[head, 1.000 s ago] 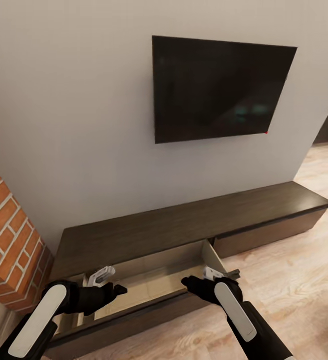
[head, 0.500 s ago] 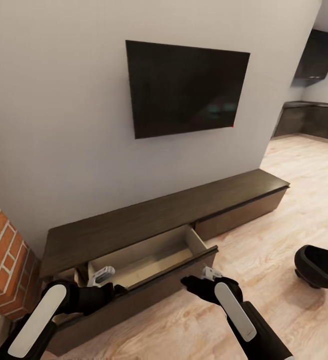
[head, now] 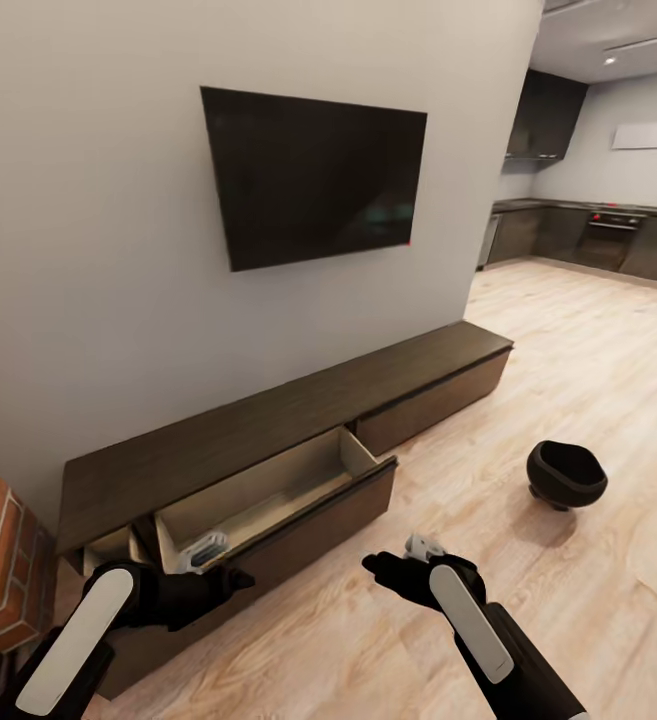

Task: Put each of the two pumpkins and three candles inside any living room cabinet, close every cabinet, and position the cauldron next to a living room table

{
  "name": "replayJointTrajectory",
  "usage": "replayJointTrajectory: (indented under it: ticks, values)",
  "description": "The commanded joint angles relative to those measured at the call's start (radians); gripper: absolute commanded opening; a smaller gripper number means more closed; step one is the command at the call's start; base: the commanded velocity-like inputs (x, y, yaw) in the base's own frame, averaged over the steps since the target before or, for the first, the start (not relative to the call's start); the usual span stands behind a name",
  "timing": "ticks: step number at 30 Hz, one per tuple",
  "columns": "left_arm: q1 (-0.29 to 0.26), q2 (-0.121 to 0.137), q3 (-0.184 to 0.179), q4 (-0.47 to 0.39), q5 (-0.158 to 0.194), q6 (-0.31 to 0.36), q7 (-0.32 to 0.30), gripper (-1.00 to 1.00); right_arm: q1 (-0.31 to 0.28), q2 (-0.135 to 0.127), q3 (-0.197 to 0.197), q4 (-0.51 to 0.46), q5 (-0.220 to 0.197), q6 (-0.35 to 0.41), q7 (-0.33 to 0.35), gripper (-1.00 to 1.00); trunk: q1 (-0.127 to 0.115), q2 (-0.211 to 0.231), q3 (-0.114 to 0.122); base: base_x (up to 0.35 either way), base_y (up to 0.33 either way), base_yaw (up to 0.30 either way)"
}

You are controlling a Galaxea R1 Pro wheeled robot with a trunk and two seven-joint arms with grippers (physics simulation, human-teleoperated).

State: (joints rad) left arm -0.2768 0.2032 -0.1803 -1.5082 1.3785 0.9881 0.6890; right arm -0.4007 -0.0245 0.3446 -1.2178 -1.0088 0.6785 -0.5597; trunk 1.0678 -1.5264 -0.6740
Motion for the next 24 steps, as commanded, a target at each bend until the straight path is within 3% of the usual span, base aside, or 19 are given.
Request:
replayJointTrajectory:
  ticks: [1,13,24]
  values:
    - [-0.001,0.001,-0.001,-0.001,0.01,0.0,0.01,1.0,-0.001,-0.001,0.003,0.0,-0.01,0.0,-0.01,1.0,-0.001,-0.001,-0.001,-0.314,0.073,-0.28]
    - [0.0,0.001,-0.002,-0.001,0.01,-0.001,0.01,1.0,-0.001,-0.001,0.002,0.007,-0.01,0.0,-0.011,1.0,-0.001,-0.001,-0.001,-0.307,0.008,-0.28]
    - [0.0,0.001,-0.002,-0.001,0.01,-0.001,0.01,1.0,-0.001,-0.002,0.001,0.009,-0.01,0.0,-0.009,1.0,-0.001,-0.001,-0.001,-0.247,-0.154,-0.28]
